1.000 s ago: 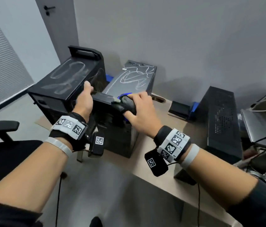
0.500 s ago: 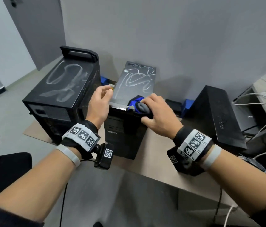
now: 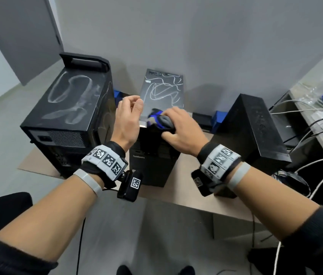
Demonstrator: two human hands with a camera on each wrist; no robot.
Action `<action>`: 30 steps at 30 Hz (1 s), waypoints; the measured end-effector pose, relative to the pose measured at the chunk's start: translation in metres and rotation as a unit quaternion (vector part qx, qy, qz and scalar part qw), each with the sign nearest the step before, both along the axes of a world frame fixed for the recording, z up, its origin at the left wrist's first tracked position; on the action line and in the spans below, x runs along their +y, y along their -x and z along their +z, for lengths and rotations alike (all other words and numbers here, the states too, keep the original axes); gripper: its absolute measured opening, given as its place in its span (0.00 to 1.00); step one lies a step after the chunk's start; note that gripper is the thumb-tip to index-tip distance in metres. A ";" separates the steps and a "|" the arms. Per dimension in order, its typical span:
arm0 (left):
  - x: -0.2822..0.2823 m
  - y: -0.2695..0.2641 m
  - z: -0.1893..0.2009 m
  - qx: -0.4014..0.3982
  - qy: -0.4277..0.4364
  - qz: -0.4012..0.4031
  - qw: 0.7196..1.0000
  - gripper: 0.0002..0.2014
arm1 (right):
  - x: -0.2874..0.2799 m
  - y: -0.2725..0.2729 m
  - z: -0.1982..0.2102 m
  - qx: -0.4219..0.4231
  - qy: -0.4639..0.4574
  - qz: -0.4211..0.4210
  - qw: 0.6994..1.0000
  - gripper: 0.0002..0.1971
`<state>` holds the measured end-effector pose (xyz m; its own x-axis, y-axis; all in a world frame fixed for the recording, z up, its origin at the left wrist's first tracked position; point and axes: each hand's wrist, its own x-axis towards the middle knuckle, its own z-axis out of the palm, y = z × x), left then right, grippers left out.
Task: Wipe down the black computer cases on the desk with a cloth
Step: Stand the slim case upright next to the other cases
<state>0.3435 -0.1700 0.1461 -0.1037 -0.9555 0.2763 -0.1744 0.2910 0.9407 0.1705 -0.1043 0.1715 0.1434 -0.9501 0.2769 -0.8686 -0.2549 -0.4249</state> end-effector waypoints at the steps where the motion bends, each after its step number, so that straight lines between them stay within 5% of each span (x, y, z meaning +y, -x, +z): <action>1: 0.003 0.002 0.004 -0.013 0.005 -0.016 1.000 0.21 | 0.006 0.010 -0.001 -0.004 0.010 -0.014 1.000 0.18; 3: 0.003 0.007 0.007 -0.090 0.020 -0.033 0.995 0.12 | 0.009 0.014 -0.001 -0.029 -0.003 -0.027 0.999 0.16; 6: 0.000 0.012 0.010 -0.208 0.018 0.007 0.978 0.15 | 0.005 0.000 -0.006 -0.078 -0.018 -0.028 0.996 0.13; 14: -0.010 0.011 0.009 -0.142 -0.031 0.038 0.989 0.21 | 0.023 0.029 -0.002 -0.163 -0.063 0.014 0.984 0.15; 20: -0.018 0.021 0.022 -0.201 -0.064 0.038 0.977 0.21 | -0.012 0.092 0.002 -0.283 0.023 -0.122 0.951 0.27; 23: -0.016 0.029 0.029 -0.228 -0.051 0.057 0.971 0.19 | -0.013 0.089 0.001 -0.215 -0.011 -0.025 0.976 0.35; 26: -0.019 0.036 0.030 -0.221 -0.056 0.085 0.970 0.16 | -0.012 0.074 -0.006 -0.141 -0.158 0.123 0.970 0.38; 30: -0.027 0.046 0.027 -0.213 -0.047 0.111 0.970 0.14 | -0.016 0.061 -0.011 -0.125 -0.199 0.157 0.959 0.28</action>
